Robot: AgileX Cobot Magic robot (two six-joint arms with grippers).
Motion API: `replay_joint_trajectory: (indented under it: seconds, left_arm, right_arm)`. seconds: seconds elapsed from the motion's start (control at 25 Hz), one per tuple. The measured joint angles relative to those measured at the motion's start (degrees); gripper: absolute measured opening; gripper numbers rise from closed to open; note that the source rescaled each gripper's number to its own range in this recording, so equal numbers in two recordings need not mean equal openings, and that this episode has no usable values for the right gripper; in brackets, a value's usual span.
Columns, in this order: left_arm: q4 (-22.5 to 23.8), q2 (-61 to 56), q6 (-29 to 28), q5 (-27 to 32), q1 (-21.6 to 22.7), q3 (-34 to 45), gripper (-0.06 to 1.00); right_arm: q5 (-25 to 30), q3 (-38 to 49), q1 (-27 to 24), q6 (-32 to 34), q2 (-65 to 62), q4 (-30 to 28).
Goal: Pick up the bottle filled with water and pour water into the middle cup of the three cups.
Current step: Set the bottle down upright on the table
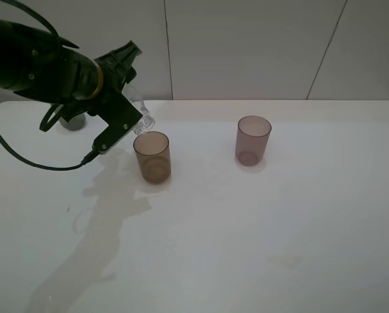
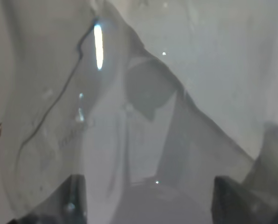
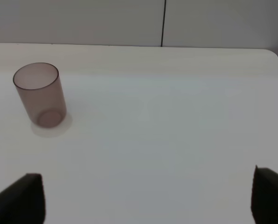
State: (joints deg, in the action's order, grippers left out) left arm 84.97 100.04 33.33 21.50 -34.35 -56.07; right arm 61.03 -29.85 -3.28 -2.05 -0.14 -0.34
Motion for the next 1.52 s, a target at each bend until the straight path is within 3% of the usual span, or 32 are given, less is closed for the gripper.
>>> replay_joint_trajectory:
  seconds: [0.56,0.92,1.04,1.2,1.36,1.52]
  left_arm:
    - [-0.26,0.0,3.0,-0.18,0.0,0.0,0.01]
    - [-9.78,-5.61,-4.73,-0.2,0.0,0.0,0.01]
    - [-16.23,-9.09,-12.44,-0.44,1.01,0.0,0.01]
    - [-28.79,-13.19,-23.89,-2.22,5.4,0.06,0.01]
    - [-39.14,-16.73,-33.33,-11.44,10.99,3.29,0.01]
    - [-49.66,-17.74,-38.04,-24.62,16.63,9.93,0.01]
  right_arm:
    - [0.0,0.0,0.0,0.0,0.0,0.34]
    - [0.0,0.0,0.0,0.0,0.0,0.0]
    - [0.0,0.0,0.0,0.0,0.0,0.0]
    - [0.0,0.0,0.0,0.0,0.0,0.0]
    - [0.0,0.0,0.0,0.0,0.0,0.0]
    - [0.0,0.0,0.0,0.0,0.0,0.0]
